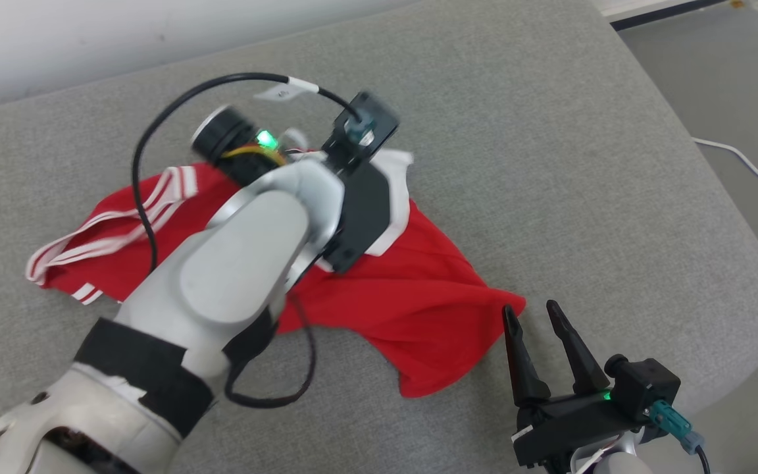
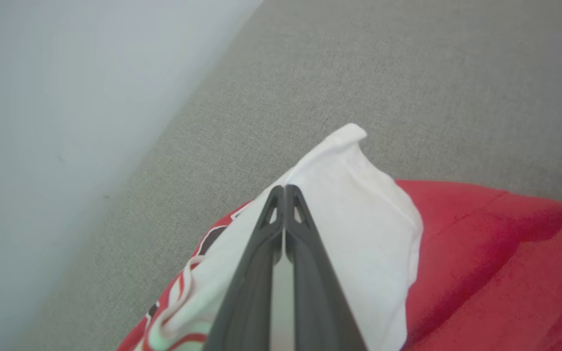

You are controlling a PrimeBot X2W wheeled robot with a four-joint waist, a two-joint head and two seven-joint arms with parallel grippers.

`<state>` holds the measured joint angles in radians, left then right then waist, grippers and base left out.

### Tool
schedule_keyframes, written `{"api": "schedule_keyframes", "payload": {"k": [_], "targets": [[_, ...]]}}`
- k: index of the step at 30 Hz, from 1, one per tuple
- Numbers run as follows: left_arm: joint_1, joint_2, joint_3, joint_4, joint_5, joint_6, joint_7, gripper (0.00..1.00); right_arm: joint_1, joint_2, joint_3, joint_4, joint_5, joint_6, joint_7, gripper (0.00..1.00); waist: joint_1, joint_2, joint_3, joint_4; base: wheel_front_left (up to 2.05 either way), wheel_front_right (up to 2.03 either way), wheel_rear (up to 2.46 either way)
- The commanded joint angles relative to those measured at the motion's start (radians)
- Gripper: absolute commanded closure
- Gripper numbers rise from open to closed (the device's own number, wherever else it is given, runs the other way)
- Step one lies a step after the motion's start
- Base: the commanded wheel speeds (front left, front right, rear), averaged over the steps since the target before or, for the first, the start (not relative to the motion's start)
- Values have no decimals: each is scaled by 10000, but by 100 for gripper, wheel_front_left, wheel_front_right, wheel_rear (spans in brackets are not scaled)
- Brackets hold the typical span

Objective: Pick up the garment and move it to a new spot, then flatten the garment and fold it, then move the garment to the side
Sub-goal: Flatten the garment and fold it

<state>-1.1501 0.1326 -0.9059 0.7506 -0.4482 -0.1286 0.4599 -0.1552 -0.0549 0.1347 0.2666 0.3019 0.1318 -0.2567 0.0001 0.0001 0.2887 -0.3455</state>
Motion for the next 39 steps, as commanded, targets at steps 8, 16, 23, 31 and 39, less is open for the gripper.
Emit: {"api": "schedule_keyframes", "payload": {"k": [8,16,23,31,39], "targets": [[-1008,-618,476,-1049,249,462,-3583,100,-151,-64,68,22,-59,-22,-56,0,-1,-1,4,300,0,0,0],[-2007,-823,1323,-2042,133,1656,-6876,100,-79,-136,65,8,-153,-23,22,0,-1,-1,-190,567,0,0,0],[-667,-509,2187,-3743,-656,2053,-7239,100,279,-339,-211,-320,-275,-23,199,0,-1,-1,-359,1443,0,0,0],[3895,1307,4148,-6380,-1885,2520,-7252,100,495,-529,-260,-840,-386,-23,625,0,-1,-1,-460,2499,0,0,0],[8231,1973,5821,-7283,-3262,2407,-7254,100,503,-644,-303,-1156,-395,-23,989,0,-1,-1,-400,3089,0,0,0]]}}
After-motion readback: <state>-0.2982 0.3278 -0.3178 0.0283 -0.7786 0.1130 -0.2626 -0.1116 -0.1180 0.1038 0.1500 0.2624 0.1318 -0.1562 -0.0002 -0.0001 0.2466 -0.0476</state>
